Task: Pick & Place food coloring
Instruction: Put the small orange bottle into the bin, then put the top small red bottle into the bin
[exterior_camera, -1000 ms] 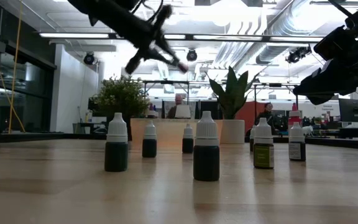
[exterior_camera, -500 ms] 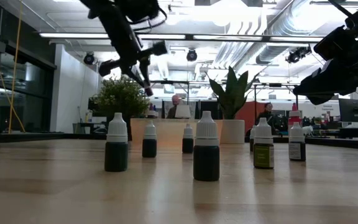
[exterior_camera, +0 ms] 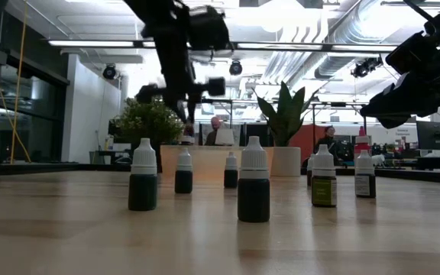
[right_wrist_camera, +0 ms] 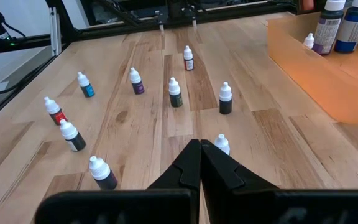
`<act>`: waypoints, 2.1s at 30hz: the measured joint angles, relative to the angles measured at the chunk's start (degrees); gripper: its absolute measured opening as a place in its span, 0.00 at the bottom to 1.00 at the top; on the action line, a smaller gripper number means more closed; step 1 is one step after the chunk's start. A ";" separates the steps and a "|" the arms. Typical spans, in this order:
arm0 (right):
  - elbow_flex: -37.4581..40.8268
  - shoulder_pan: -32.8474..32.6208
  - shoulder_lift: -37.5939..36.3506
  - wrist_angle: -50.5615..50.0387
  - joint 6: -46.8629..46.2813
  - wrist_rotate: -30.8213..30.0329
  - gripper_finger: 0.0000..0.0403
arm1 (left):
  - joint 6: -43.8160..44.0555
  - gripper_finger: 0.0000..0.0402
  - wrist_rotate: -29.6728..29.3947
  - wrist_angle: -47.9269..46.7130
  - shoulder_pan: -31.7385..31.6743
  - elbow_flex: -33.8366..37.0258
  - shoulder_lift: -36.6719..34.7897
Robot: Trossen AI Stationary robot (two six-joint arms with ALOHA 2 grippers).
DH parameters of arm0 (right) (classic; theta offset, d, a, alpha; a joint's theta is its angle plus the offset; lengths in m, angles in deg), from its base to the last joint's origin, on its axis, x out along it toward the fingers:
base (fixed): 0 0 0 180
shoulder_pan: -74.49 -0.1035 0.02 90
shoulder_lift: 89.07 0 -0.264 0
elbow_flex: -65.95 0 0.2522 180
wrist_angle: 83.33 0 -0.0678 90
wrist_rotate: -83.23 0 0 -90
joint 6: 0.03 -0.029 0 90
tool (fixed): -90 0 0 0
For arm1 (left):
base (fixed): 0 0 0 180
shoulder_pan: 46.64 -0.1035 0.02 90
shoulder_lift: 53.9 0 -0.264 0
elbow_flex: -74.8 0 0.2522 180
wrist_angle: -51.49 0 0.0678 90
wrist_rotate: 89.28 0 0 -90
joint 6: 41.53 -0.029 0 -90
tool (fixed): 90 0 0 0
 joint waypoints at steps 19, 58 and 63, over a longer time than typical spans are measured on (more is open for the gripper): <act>-0.01 -0.01 0.00 -0.05 0.00 0.01 0.00 | 8.05 0.08 0.84 -4.83 -0.51 0.15 5.56; -0.01 0.01 0.02 -0.02 0.00 -0.02 0.00 | 3.85 0.29 4.45 0.76 -2.75 0.08 9.44; 0.01 0.01 0.02 -0.02 0.00 -0.02 0.00 | 3.80 0.30 4.25 0.72 -2.75 0.10 9.08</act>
